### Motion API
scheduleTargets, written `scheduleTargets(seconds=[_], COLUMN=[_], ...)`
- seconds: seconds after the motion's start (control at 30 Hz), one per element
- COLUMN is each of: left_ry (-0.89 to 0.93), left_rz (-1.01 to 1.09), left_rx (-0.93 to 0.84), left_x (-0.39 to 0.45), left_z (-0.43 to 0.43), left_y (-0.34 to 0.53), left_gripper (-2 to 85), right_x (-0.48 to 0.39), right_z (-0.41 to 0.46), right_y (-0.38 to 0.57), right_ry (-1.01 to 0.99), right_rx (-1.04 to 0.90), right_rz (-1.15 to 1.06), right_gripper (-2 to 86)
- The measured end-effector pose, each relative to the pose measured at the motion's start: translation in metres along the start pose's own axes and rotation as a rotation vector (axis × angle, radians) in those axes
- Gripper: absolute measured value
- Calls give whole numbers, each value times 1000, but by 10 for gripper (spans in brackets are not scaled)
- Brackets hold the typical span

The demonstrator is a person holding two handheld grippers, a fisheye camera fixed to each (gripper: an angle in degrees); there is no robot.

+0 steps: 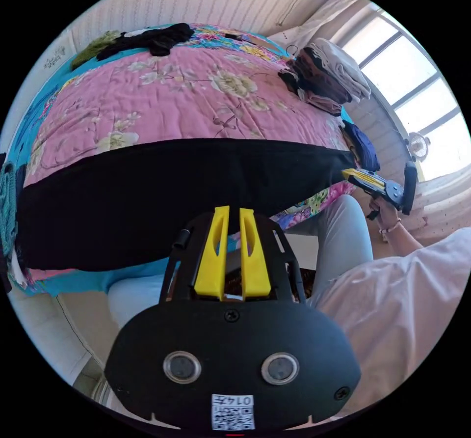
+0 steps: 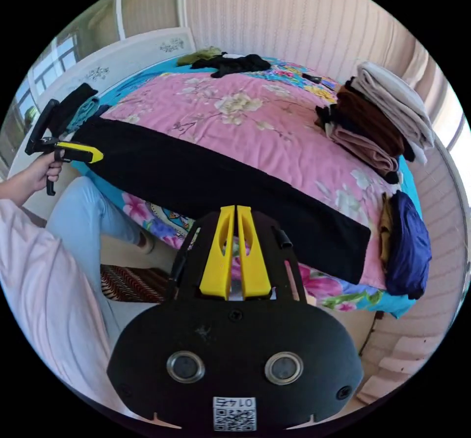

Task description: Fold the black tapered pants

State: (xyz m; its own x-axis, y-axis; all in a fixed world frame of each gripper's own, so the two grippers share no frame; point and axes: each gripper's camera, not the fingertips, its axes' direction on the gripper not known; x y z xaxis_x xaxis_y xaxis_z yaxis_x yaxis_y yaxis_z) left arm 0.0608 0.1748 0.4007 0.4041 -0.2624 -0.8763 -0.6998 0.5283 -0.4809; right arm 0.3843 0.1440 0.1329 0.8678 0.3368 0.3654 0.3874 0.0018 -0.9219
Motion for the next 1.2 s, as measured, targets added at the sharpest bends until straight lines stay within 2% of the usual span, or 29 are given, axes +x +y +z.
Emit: scheduleTargets(seconds=[0.1, 0.27, 0.33, 0.43, 0.5, 0.6, 0.67, 0.77, 0.83, 1.03, 1.1, 1.17, 1.2], left_ry=[20, 16, -6, -94, -92, -17, 7, 2, -28, -32, -29, -28, -29], left_rz=[-4, 134, 162, 170, 208, 160, 189, 199, 202, 227, 224, 243, 248], left_rx=[18, 71, 62, -61, 13, 21, 5, 2, -25, -56, -67, -80, -82], left_x=[-2, 19, 23, 20, 18, 9, 12, 17, 17, 26, 30, 39, 42], left_z=[0, 8, 18, 54, 53, 45, 33, 35, 50, 43, 35, 23, 21], left_y=[23, 20, 15, 14, 24, 30, 37, 49, 54, 57, 59, 66, 67], left_gripper=[12, -8, -9, -10, -10, -10, -10, -10, -10, -10, -9, -8, -8], right_x=[-68, -157, -176, -201, -202, -205, -203, -198, -193, -144, -117, -74, -63], right_z=[22, 54, 73, 135, 141, 144, 136, 129, 159, 156, 142, 106, 98], right_y=[-57, -156, -184, -209, -212, -224, -246, -260, -253, -252, -241, -201, -188], right_ry=[-38, -74, -60, -71, -69, -84, -141, -95, -77, -248, -302, -381, -404], right_rx=[-37, -86, -139, -396, -344, -411, -508, -403, -503, -485, -406, -176, -136], right_rz=[-185, -411, -445, -503, -500, -616, -614, -576, -571, -406, -255, -72, -29], right_gripper=[-8, -9, -8, -6, -6, -6, -6, -5, -5, -4, -4, -3, -2])
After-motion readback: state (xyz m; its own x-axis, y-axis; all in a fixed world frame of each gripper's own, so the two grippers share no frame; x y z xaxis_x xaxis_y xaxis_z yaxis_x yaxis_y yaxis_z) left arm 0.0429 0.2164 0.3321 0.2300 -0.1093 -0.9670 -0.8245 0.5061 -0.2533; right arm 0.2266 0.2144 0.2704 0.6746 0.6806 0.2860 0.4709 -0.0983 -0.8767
